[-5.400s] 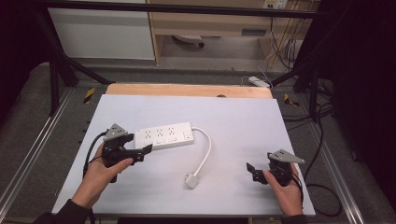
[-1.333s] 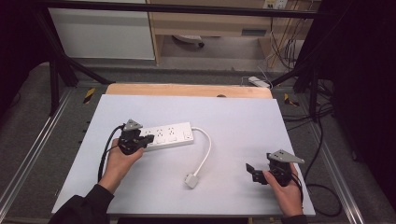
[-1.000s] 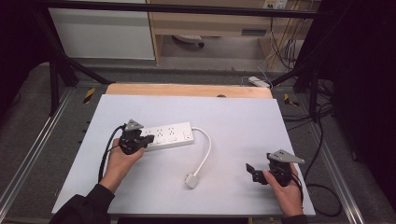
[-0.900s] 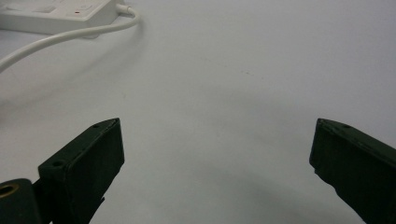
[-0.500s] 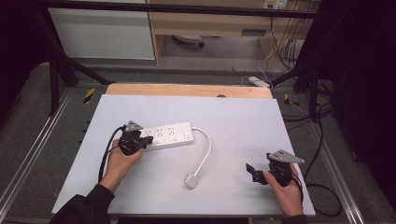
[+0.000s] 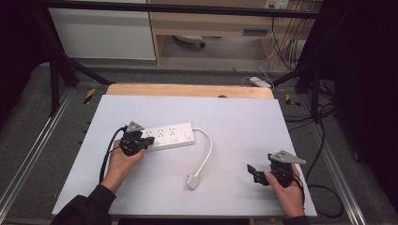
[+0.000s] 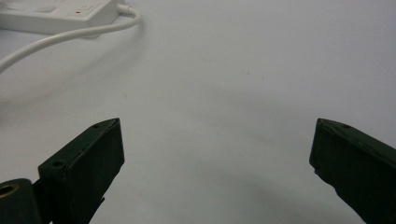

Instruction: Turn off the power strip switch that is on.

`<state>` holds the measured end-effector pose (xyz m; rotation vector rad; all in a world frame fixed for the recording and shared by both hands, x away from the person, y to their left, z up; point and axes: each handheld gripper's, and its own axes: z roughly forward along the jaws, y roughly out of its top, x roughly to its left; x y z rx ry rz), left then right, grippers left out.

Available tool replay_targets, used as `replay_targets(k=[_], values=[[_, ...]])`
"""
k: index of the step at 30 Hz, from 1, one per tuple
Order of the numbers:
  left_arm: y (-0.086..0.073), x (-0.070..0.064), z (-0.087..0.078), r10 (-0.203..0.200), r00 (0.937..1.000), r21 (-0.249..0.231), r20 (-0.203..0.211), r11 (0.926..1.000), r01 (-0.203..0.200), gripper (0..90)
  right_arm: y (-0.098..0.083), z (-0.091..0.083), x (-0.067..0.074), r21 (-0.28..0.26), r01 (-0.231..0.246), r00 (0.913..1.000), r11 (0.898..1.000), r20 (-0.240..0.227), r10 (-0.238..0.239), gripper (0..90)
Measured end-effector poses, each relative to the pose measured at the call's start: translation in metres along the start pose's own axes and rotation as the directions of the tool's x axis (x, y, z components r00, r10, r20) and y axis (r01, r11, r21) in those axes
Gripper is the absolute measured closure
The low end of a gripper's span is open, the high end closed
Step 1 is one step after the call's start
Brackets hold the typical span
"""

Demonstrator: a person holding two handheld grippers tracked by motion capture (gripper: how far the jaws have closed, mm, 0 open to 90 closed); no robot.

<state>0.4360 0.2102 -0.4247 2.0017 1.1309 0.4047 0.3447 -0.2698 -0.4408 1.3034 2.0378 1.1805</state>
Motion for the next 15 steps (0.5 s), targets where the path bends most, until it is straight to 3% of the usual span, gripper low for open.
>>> replay_targets(k=[15], values=[[0.0013, -0.0022, 0.0064, 0.004, 0.9999, -0.001, 0.016, 1.0000, -0.004, 90.0, -0.0001, 0.0001, 0.0003, 0.003, -0.001, 1.0000, 1.000, -0.002, 0.001, 3.6]])
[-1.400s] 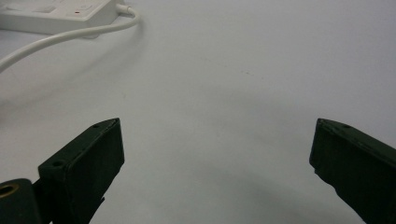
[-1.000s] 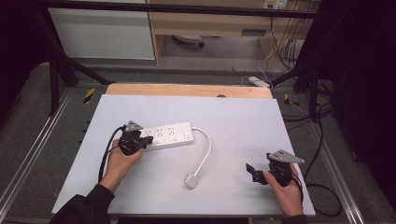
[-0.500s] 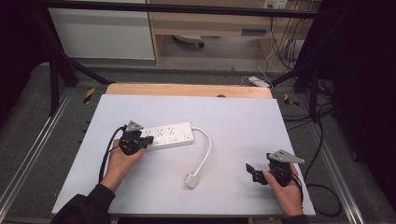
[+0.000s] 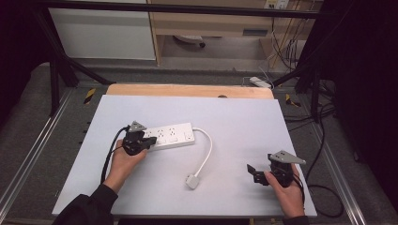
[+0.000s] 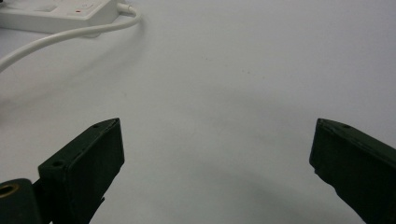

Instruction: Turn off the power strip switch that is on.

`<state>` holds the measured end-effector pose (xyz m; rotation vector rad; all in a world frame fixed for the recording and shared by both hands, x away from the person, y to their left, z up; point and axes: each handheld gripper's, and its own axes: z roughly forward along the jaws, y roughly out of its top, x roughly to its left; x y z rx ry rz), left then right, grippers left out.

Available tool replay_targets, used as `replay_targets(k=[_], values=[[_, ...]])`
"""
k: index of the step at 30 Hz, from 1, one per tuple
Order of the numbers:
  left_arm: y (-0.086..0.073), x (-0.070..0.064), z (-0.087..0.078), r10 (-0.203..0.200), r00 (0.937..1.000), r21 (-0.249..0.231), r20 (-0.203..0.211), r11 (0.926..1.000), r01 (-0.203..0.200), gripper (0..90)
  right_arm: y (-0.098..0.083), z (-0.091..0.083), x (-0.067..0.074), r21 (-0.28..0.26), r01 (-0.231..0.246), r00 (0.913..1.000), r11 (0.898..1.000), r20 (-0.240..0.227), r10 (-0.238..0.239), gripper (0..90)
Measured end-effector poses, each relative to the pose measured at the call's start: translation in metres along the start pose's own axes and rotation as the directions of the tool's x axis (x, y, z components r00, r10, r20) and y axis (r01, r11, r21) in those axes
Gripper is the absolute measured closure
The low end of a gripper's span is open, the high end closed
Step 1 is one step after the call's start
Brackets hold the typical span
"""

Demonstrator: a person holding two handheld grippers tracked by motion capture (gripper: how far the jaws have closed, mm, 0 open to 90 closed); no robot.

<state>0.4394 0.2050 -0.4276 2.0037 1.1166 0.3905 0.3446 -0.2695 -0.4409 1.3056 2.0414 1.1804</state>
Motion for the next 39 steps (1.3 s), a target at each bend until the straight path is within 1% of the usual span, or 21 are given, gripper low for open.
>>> replay_targets(k=[11, 22, 26, 36, 39], values=[[0.0032, -0.0029, 0.0034, 0.010, 0.9999, -0.004, 0.005, 0.9999, -0.010, 90.0, 0.0000, 0.0000, -0.0001, 0.000, 0.000, 1.0000, 1.000, 0.000, 0.000, 3.6], [0.0056, -0.0042, 0.0078, 0.023, 0.9997, 0.010, -0.001, 0.9997, -0.023, 90.0, -0.0001, -0.0005, -0.0007, -0.001, 0.002, 1.0000, 1.000, 0.001, -0.002, 3.6], [0.0051, -0.0034, 0.0091, 0.018, 0.9998, 0.010, -0.004, 0.9998, -0.018, 90.0, -0.0001, -0.0006, -0.0007, 0.000, 0.000, 1.0000, 1.000, 0.000, 0.000, 3.6], [0.0050, -0.0040, 0.0091, 0.030, 0.9995, 0.011, -0.006, 0.9995, -0.030, 90.0, -0.0002, -0.0003, -0.0006, -0.001, 0.002, 1.0000, 1.000, 0.001, -0.002, 3.6], [0.0048, -0.0037, 0.0092, 0.026, 0.9997, 0.011, -0.004, 0.9996, -0.026, 90.0, -0.0002, -0.0002, -0.0006, 0.000, 0.002, 1.0000, 1.000, 0.000, -0.002, 3.6]])
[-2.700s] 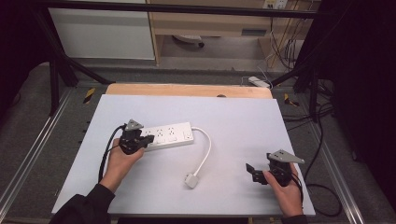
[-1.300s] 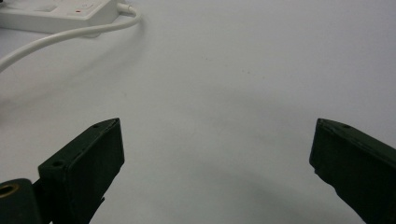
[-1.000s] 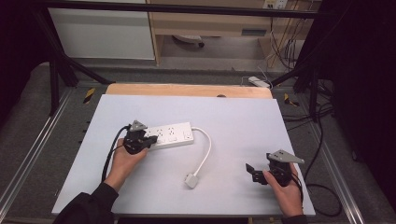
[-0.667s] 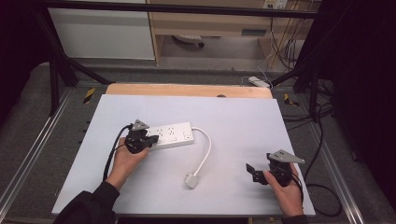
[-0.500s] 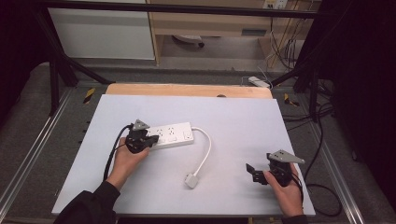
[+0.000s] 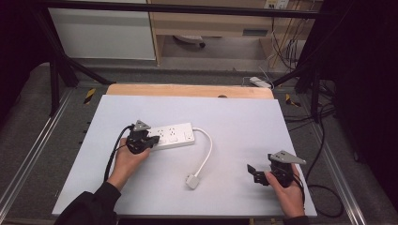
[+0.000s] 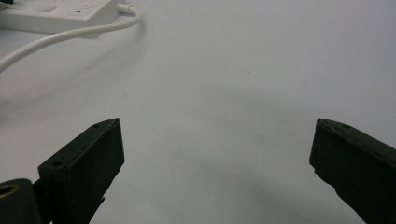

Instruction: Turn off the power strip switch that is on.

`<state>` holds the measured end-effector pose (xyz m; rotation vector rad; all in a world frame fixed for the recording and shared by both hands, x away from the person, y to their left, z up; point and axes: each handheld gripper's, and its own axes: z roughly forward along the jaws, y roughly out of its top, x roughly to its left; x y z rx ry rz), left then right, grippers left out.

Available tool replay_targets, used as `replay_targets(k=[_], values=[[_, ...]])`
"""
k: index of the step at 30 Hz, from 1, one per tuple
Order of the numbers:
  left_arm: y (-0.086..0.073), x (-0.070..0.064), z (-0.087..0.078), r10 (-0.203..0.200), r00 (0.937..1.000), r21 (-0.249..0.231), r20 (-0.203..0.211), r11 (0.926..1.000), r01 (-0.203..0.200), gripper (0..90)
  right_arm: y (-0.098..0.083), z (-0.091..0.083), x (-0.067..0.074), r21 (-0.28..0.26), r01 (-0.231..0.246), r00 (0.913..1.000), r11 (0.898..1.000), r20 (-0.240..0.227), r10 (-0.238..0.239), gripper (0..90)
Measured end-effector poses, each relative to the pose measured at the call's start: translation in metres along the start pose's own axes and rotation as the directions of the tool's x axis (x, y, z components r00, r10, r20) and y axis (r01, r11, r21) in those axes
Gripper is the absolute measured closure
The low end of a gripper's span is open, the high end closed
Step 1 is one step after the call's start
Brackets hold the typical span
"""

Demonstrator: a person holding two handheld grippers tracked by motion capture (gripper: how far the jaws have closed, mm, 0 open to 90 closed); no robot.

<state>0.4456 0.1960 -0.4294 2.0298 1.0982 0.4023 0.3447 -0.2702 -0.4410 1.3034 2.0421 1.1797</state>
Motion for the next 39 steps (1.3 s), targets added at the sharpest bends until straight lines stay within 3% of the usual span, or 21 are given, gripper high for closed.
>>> replay_targets(k=[11, 17, 28, 39], values=[[-0.0011, -0.0007, 0.0012, 0.021, 0.9997, 0.011, -0.010, 0.9997, -0.021, 90.0, -0.0002, 0.0007, 0.0004, 0.005, 0.001, 1.0000, 1.000, -0.003, -0.001, 3.6], [-0.0011, 0.0000, 0.0010, 0.013, 0.9999, 0.010, -0.007, 0.9999, -0.013, 90.0, -0.0001, 0.0005, 0.0003, 0.003, -0.001, 1.0000, 1.000, -0.003, 0.001, 3.6], [0.0023, 0.0003, -0.0037, 0.010, 0.9999, -0.054, -0.008, 0.9985, -0.010, 90.0, 0.0000, -0.0002, -0.0004, 0.001, -0.004, 1.0000, 1.000, -0.004, 0.004, 3.6], [0.0020, -0.0029, -0.0046, 0.019, 0.9997, 0.007, -0.012, 0.9998, -0.019, 90.0, 0.0000, -0.0004, -0.0003, 0.002, -0.003, 1.0000, 1.000, -0.003, 0.003, 3.6]])
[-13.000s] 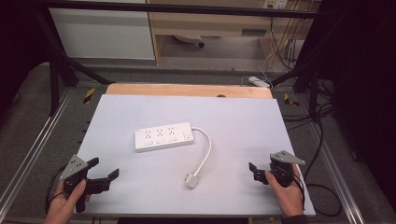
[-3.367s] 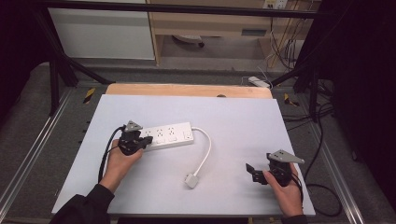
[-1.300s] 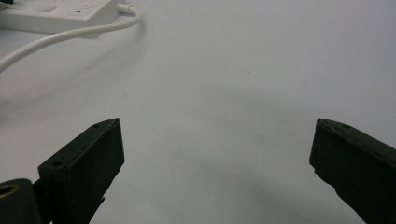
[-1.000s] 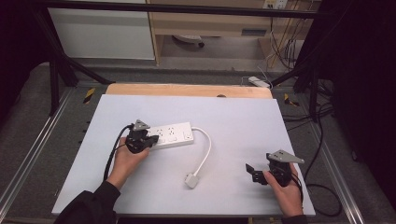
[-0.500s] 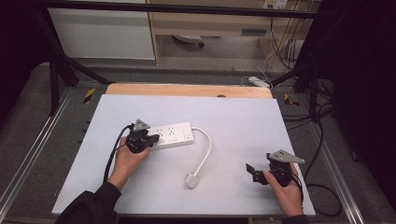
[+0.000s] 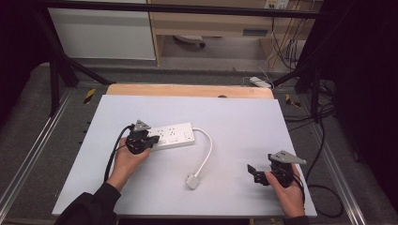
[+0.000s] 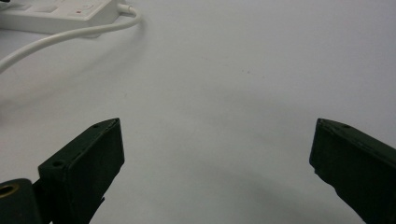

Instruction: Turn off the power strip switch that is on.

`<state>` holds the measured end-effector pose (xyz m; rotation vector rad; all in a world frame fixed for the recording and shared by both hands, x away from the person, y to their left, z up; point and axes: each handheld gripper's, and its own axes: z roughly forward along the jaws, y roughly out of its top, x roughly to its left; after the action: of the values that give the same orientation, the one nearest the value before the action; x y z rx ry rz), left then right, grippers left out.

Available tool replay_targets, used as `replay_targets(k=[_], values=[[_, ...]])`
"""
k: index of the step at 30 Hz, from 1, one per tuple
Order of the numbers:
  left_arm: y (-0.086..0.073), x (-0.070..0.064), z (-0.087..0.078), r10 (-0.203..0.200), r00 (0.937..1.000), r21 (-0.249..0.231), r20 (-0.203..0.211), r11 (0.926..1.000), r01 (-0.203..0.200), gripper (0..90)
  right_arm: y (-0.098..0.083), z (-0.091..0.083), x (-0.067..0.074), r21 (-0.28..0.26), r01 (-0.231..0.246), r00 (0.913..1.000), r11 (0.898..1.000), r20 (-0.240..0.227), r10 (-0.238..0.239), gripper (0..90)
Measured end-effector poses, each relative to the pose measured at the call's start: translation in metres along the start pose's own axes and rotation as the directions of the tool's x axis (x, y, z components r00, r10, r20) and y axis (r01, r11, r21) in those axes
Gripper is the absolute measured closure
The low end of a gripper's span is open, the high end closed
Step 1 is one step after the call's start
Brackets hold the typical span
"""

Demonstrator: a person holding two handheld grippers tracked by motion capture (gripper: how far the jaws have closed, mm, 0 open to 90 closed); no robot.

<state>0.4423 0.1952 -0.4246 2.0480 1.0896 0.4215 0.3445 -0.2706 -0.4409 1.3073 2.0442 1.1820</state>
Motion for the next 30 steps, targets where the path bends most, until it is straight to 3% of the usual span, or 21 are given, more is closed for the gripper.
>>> replay_targets(k=[7, 11, 14, 18, 24, 30], values=[[0.001, 0.002, -0.005, -0.002, 1.0000, 0.016, 0.004, 0.9999, 0.002, 89.1, 0.000, 0.000, 0.000, 0.000, 0.002, 1.0000, 1.000, 0.001, -0.002, 3.6], [0.001, 0.003, -0.008, -0.015, 0.9999, 0.001, 0.001, 0.9999, 0.015, 79.3, 0.000, 0.000, 0.000, 0.002, 0.003, 1.0000, 1.000, 0.000, -0.003, 3.6], [0.002, 0.004, -0.010, -0.033, 0.9993, -0.009, 0.017, 0.9994, 0.033, 70.8, 0.000, 0.001, 0.000, 0.002, 0.003, 1.0000, 1.000, 0.000, -0.003, 3.6], [0.003, 0.002, -0.011, -0.038, 0.9993, -0.021, -0.002, 0.9991, 0.038, 52.6, 0.000, 0.001, 0.000, 0.003, 0.001, 1.0000, 1.000, 0.000, -0.001, 3.6], [0.003, 0.004, -0.014, -0.089, 0.9960, -0.025, -0.011, 0.9958, 0.088, 23.8, 0.000, 0.001, 0.000, 0.004, 0.005, 1.0000, 1.000, 0.003, -0.005, 3.6], [0.003, 0.010, -0.020, -0.107, 0.9942, -0.036, 0.005, 0.9936, 0.107, 13.3, 0.000, 0.001, 0.001, 0.004, 0.003, 1.0000, 1.000, 0.002, -0.003, 3.5]])
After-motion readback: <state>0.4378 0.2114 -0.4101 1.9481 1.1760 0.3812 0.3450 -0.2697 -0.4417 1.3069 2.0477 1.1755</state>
